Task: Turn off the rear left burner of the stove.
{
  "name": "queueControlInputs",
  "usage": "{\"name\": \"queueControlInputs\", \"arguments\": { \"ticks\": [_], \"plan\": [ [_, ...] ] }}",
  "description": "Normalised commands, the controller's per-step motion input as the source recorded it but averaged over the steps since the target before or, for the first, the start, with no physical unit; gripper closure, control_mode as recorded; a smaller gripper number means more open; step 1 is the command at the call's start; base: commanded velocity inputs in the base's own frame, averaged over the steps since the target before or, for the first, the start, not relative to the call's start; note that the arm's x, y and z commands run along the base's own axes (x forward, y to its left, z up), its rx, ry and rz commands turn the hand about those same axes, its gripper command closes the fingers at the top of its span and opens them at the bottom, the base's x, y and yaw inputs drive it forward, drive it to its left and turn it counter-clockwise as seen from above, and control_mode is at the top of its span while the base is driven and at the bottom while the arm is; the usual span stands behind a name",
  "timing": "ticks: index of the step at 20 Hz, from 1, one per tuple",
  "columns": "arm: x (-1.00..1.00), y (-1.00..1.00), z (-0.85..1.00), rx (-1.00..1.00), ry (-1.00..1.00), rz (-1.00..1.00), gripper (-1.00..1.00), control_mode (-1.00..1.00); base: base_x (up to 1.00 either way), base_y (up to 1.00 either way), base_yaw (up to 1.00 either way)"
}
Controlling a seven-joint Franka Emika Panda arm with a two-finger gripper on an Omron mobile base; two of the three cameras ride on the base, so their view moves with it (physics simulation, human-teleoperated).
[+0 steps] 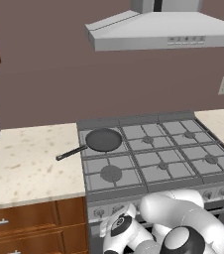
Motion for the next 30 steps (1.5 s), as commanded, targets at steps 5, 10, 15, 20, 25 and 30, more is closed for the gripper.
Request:
{"name": "queueControlInputs", "arguments": {
  "ticks": [5, 10, 15, 20, 25, 30],
  "plan": [
    [0.0, 0.01, 0.0, 0.23, -0.1, -0.08, 1.0, -1.0, 0.0, 0.0, 0.0],
    [0.0, 0.0, 0.1, 0.23, -0.08, -0.06, 1.0, -1.0, 0.0, 0.0, 0.0],
    [0.0, 0.0, 0.16, 0.26, -0.01, -0.07, 1.0, -1.0, 0.0, 0.0, 0.0],
    [0.0, 0.0, 0.13, 0.28, 0.0, -0.09, 1.0, -1.0, 0.0, 0.0, 0.0],
    [0.0, 0.0, 0.09, 0.34, 0.0, -0.12, 1.0, -1.0, 0.0, 0.0, 0.0],
    [0.0, 0.0, 0.08, 0.45, 0.05, -0.17, 1.0, -1.0, 0.0, 0.0, 0.0]
  ]
}}
